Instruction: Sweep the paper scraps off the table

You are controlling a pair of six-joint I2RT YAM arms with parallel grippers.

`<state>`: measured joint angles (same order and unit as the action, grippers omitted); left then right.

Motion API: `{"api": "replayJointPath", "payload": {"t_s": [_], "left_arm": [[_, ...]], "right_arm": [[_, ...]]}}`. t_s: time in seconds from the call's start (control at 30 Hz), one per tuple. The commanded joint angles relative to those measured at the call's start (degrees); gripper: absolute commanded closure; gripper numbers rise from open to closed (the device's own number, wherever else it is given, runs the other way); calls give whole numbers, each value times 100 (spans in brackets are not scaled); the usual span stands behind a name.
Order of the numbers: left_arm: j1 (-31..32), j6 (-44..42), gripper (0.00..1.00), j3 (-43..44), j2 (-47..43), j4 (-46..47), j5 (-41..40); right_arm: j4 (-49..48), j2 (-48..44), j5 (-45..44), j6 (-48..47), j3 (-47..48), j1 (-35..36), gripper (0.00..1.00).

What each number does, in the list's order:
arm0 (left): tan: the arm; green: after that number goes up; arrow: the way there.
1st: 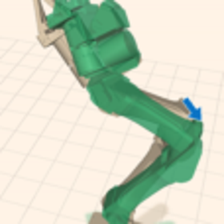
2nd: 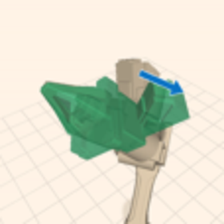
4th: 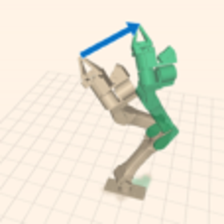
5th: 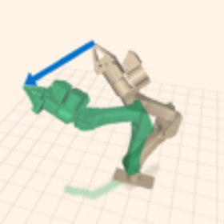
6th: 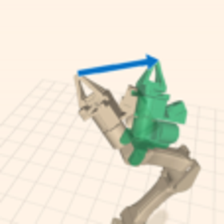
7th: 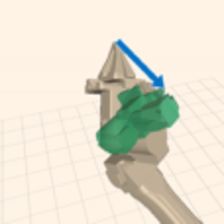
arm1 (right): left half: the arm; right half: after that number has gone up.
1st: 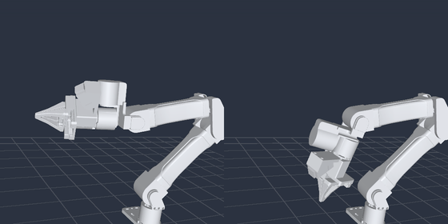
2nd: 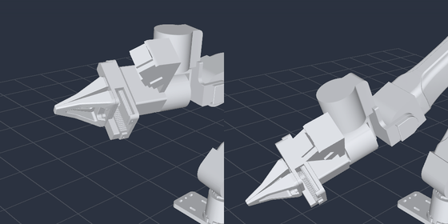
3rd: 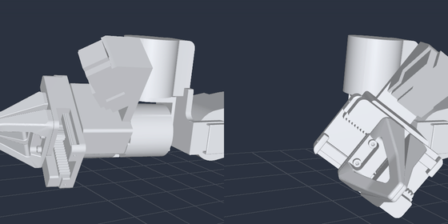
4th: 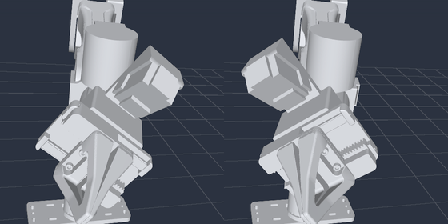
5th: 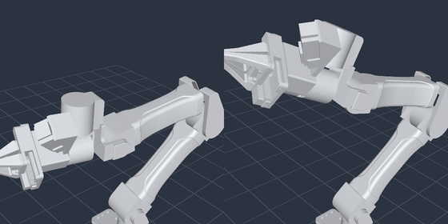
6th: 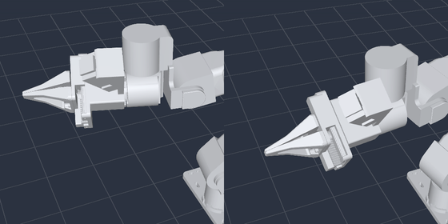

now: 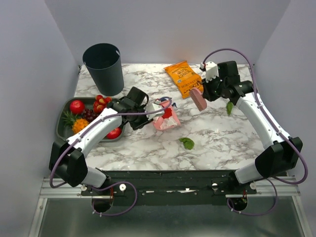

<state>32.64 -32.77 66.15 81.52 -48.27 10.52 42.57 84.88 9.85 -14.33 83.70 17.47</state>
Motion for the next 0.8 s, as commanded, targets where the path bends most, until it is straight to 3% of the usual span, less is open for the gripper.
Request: {"api": "replayJointPath", "payload": {"t_s": [0.0,0.47,0.77], "left_arm": [[-433,253,100,739,-338,81,766],[-2165,456,100,3070,382,-560,741],[-3070,474,100,4317,944,-648,-102]], "right_arm": [[-3,-68,113,175,-319,28,99],[-275,-244,466,343,-1022,19,100],[-389,-376,492,290,-1207,19,99]]}}
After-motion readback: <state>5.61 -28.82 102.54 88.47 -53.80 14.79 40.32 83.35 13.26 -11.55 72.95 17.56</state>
